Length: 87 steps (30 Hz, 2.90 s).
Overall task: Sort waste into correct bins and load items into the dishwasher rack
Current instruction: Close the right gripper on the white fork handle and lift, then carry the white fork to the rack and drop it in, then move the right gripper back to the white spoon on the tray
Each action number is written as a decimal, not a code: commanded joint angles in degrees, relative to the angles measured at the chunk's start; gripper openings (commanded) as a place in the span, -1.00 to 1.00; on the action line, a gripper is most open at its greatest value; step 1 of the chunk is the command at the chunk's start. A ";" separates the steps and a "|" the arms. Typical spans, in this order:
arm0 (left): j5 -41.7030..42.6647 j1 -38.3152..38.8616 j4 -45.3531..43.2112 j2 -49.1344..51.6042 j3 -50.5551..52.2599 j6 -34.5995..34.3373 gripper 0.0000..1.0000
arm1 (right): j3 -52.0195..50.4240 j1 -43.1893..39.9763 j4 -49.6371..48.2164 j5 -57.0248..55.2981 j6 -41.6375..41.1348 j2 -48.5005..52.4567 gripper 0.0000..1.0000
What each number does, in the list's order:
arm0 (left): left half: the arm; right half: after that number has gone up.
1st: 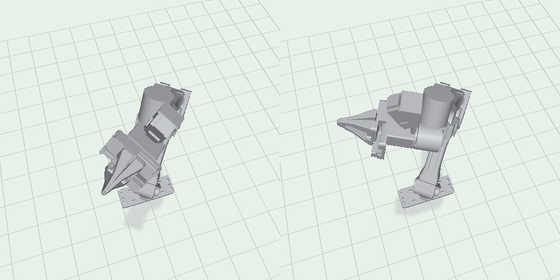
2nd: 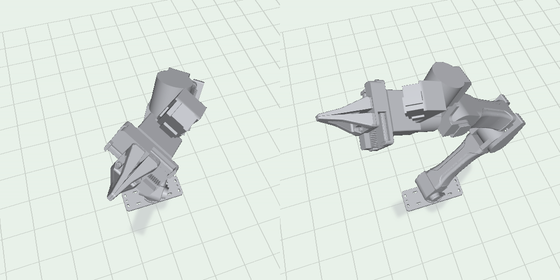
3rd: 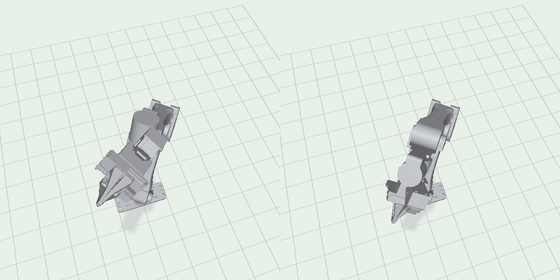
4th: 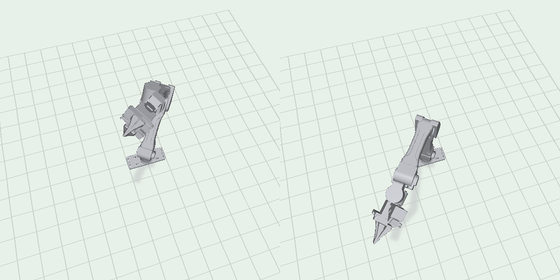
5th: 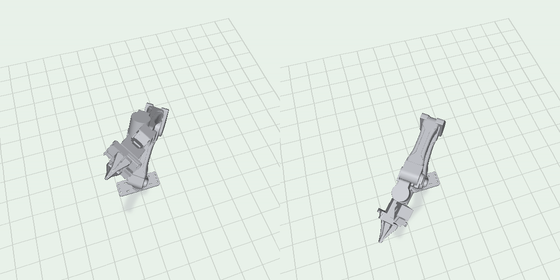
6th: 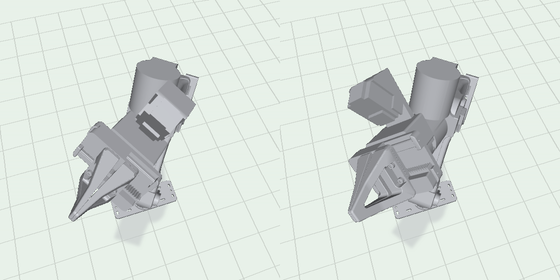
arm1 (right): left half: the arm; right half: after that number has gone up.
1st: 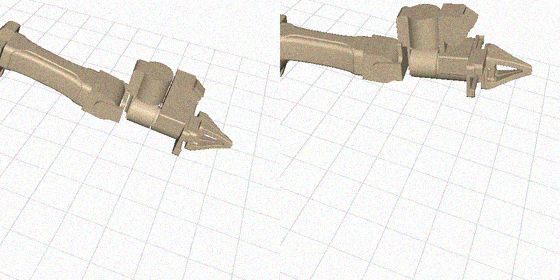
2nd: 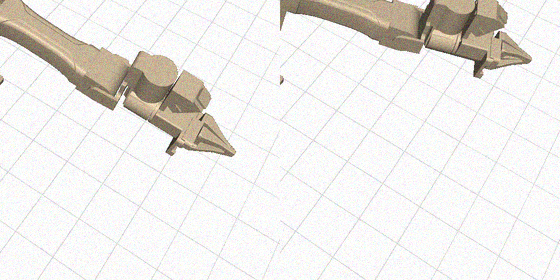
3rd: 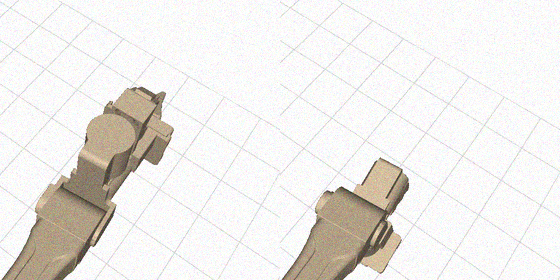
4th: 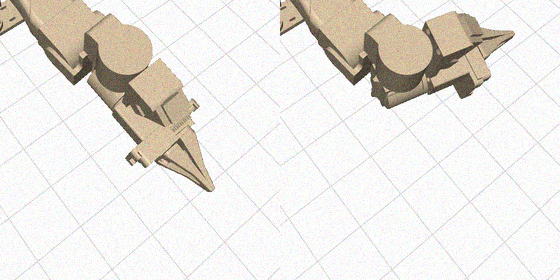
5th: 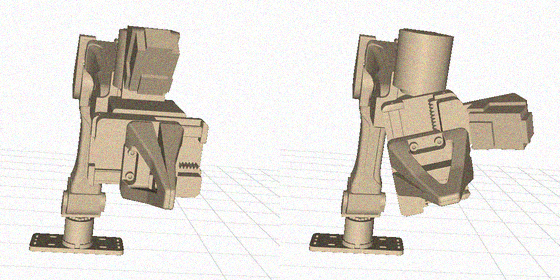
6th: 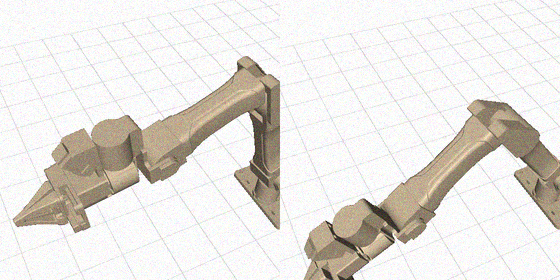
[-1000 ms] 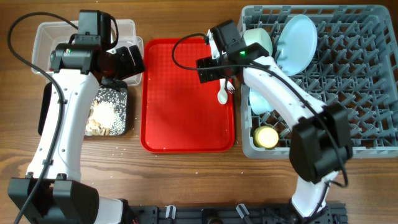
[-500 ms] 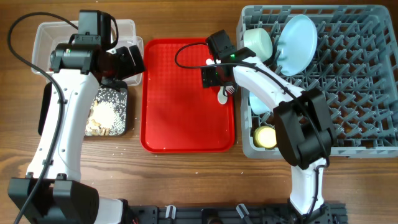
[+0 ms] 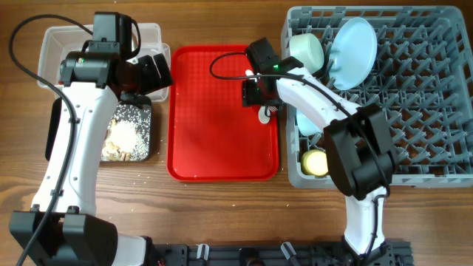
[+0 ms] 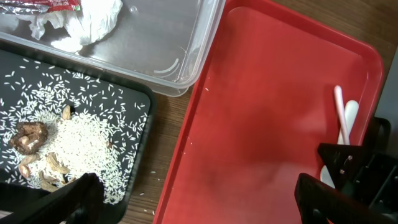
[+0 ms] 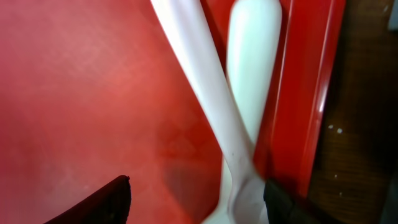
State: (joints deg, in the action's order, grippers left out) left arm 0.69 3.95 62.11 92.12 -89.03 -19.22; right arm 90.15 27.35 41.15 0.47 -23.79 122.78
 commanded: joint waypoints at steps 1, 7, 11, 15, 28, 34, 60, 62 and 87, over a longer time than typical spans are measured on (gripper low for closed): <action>-0.57 -0.33 -0.11 -0.70 -0.94 -0.70 1.00 | 0.11 0.24 1.22 1.16 -3.72 1.92 0.34; -0.55 -0.33 -0.11 -0.70 -0.94 -0.70 1.00 | 0.11 0.55 1.99 5.33 -3.80 3.98 0.29; -0.57 -0.33 -0.11 -0.70 -0.94 -0.70 1.00 | 0.11 0.96 1.99 7.54 -3.85 4.42 0.03; -0.55 -0.33 -0.11 -0.70 -0.94 -0.70 1.00 | 0.11 1.92 1.97 7.52 -3.80 4.42 -0.40; -0.55 -0.33 -0.11 -0.70 -0.94 -0.70 1.00 | 0.44 2.47 4.42 10.86 -3.58 4.09 -0.91; -0.55 -0.33 -0.11 -0.70 -0.94 -0.70 1.00 | 1.88 2.47 8.11 10.56 0.20 1.42 -0.91; -0.57 -0.33 -0.11 -0.70 -0.94 -0.70 1.00 | 4.09 -1.20 30.34 -14.56 9.84 -36.92 -0.91; -0.55 -0.33 -0.11 -0.70 -0.94 -0.70 1.00 | 4.00 -4.52 34.03 -15.02 10.43 -36.96 -0.92; -0.55 -0.33 -0.11 -0.70 -0.94 -0.70 1.00 | -21.29 -16.46 29.07 -13.33 17.59 -36.85 -0.52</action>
State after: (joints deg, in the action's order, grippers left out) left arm 0.69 3.95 62.08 92.12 -89.03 -19.22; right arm 68.95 11.18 70.72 -12.91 -5.58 86.67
